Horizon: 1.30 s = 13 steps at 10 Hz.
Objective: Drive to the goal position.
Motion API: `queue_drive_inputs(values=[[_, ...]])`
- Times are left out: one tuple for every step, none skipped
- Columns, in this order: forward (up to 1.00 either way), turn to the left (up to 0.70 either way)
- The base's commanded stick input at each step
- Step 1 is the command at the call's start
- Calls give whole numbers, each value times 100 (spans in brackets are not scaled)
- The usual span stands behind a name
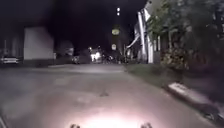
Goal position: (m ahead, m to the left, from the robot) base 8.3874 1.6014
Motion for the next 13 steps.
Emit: queue_drive_inputs(values=[[70,0],[70,0],[70,0],[70,0],[70,0],[70,0],[70,0],[70,0],[70,0],[70,0],[70,0],[70,0],[70,0]])
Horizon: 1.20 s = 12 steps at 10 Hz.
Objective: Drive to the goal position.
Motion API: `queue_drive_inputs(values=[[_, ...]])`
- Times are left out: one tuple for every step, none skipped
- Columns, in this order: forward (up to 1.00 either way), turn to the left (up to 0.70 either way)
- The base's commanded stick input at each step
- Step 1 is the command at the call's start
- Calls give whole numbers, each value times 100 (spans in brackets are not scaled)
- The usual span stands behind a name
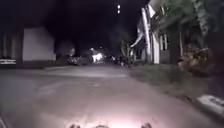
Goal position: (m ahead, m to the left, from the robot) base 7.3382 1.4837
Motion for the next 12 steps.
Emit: queue_drive_inputs(values=[[70,0],[70,0],[70,0],[70,0],[70,0],[70,0],[70,0],[70,0],[70,0],[70,0],[70,0],[70,0]])
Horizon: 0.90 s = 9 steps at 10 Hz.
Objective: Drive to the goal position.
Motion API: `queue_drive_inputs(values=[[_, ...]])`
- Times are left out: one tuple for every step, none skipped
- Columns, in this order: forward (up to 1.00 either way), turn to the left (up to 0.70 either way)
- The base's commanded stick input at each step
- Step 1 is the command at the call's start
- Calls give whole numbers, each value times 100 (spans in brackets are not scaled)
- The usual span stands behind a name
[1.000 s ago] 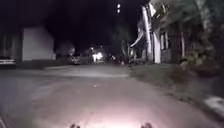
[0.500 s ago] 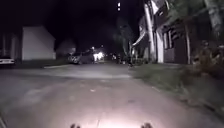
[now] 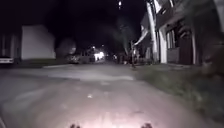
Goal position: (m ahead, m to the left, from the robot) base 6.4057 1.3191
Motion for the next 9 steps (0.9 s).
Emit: queue_drive_inputs(values=[[70,0],[70,0],[70,0],[70,0],[70,0],[70,0],[70,0],[70,0],[70,0]])
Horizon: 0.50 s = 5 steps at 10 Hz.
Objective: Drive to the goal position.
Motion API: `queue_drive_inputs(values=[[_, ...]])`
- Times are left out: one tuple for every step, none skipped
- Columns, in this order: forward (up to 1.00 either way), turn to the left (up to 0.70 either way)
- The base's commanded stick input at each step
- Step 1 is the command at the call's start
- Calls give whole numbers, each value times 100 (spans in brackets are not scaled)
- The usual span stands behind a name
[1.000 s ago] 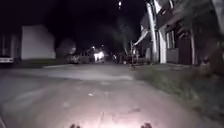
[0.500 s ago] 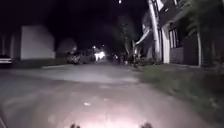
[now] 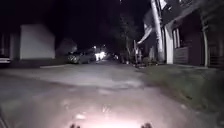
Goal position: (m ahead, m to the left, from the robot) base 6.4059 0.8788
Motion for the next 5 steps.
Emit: queue_drive_inputs(values=[[70,0],[70,0],[70,0],[70,0],[70,0]])
